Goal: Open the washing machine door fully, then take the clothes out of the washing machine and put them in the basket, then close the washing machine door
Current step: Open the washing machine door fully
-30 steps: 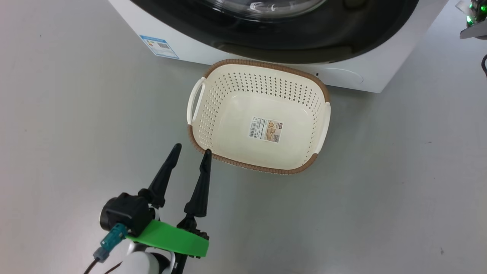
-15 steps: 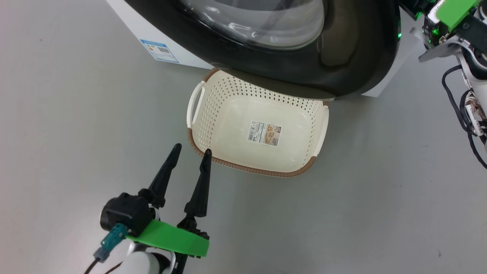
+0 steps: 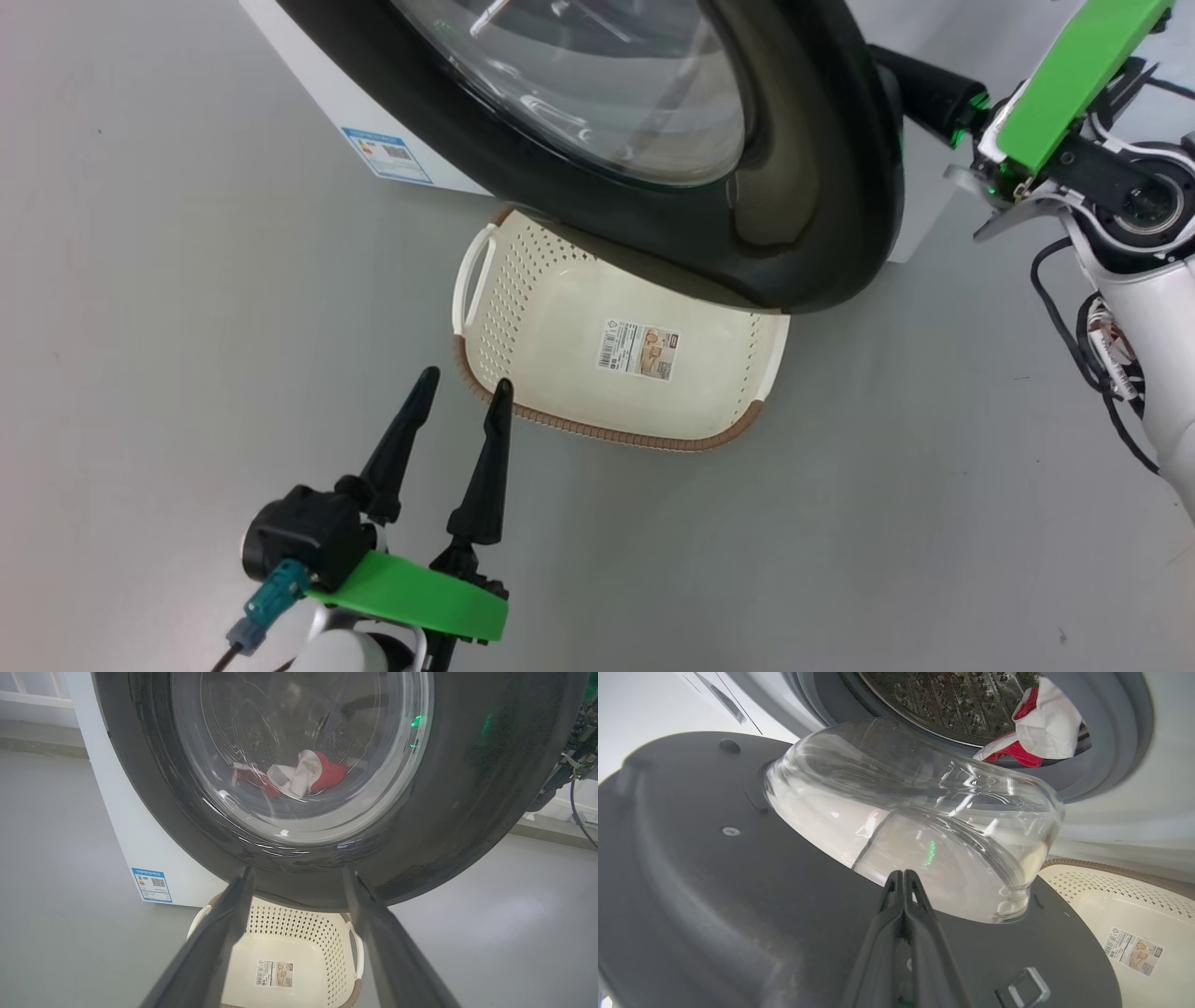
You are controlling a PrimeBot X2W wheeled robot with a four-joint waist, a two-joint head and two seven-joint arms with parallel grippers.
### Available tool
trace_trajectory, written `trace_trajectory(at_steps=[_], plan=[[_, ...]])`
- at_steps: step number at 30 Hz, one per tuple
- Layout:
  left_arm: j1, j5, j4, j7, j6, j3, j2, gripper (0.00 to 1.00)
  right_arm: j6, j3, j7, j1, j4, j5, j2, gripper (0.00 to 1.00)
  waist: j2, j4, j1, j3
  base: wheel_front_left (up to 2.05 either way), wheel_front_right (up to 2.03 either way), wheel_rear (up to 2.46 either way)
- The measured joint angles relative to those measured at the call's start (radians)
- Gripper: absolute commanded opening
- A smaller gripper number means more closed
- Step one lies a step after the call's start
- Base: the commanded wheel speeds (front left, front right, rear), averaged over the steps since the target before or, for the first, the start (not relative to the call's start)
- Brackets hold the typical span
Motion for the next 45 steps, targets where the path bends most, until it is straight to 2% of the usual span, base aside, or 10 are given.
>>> trace_trajectory(at_steps=[20,33,34,36,37,39,45], plan=[[0.015,0.001,0.0,0.0,0.0,0.011,0.0,1.0,0.0,0.04,0.105,0.106,-0.119,0.006,0.034,0.0,0.0,-0.017,0.0,-0.026,0.0,0.0,0.0],[0.016,0.006,-0.001,0.0,0.0,0.017,0.0,1.0,0.0,0.036,0.09,0.142,-0.148,-0.01,0.039,0.0,0.0,-0.028,0.0,-0.04,0.0,0.0,0.0],[0.016,0.007,-0.001,0.0,0.0,0.018,0.0,1.0,0.0,0.034,0.082,0.143,-0.148,-0.012,0.038,0.11,0.0,-0.03,0.0,-0.042,0.0,0.0,0.0],[0.016,0.011,0.0,0.0,0.0,0.02,0.0,1.0,0.0,0.031,0.066,0.152,-0.148,-0.02,0.035,0.46,0.0,-0.033,0.0,-0.045,0.0,0.0,0.0],[0.016,0.012,0.0,0.0,0.0,0.022,0.0,1.0,0.0,0.03,0.056,0.161,-0.149,-0.02,0.037,0.56,0.0,-0.036,0.0,-0.048,0.0,0.0,0.0],[0.017,0.014,0.0,0.0,-0.001,0.025,0.0,1.0,0.0,0.03,0.046,0.164,-0.15,-0.021,0.039,1.0,0.0,-0.038,0.0,-0.051,0.0,0.0,0.0],[0.022,0.029,0.007,0.0,-0.012,0.045,0.0,1.0,0.0,0.016,0.004,0.243,-0.146,-0.054,0.009,1.0,0.0,-0.06,0.0,-0.072,0.0,0.0,0.0]])
